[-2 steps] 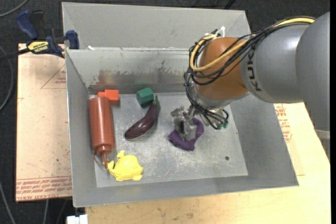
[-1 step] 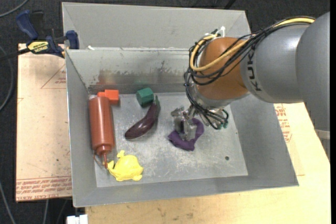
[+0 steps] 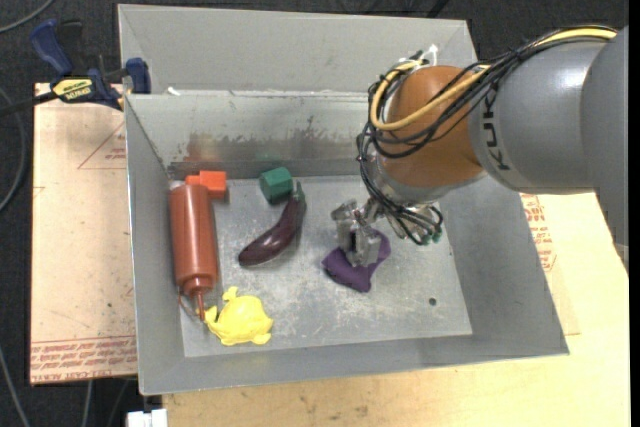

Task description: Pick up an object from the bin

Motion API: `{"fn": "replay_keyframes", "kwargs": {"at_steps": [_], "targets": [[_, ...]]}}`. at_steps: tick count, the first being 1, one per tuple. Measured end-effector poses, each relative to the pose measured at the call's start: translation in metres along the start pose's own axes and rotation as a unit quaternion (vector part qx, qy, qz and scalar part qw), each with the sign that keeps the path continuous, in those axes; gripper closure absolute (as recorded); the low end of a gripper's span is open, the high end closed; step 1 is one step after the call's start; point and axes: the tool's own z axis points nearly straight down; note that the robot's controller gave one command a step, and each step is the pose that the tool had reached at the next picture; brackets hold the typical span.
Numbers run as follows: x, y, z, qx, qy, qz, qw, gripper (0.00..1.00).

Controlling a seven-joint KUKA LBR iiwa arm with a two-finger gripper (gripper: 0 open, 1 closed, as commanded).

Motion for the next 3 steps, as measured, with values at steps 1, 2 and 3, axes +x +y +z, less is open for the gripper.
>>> {"fn": "replay_keyframes", "kwargs": {"at_steps": [1, 2, 3], "targets": [[0.003, -0.003, -0.044, -0.001, 0.0027, 0.009, 1.0, 1.0], [0.006, -0.031, -0.043, -0.001, 0.0, 0.037, 0.9993, 0.0], [0.006, -0.031, -0.044, 0.0, -0.0008, 0.036, 0.9993, 0.0]]}}
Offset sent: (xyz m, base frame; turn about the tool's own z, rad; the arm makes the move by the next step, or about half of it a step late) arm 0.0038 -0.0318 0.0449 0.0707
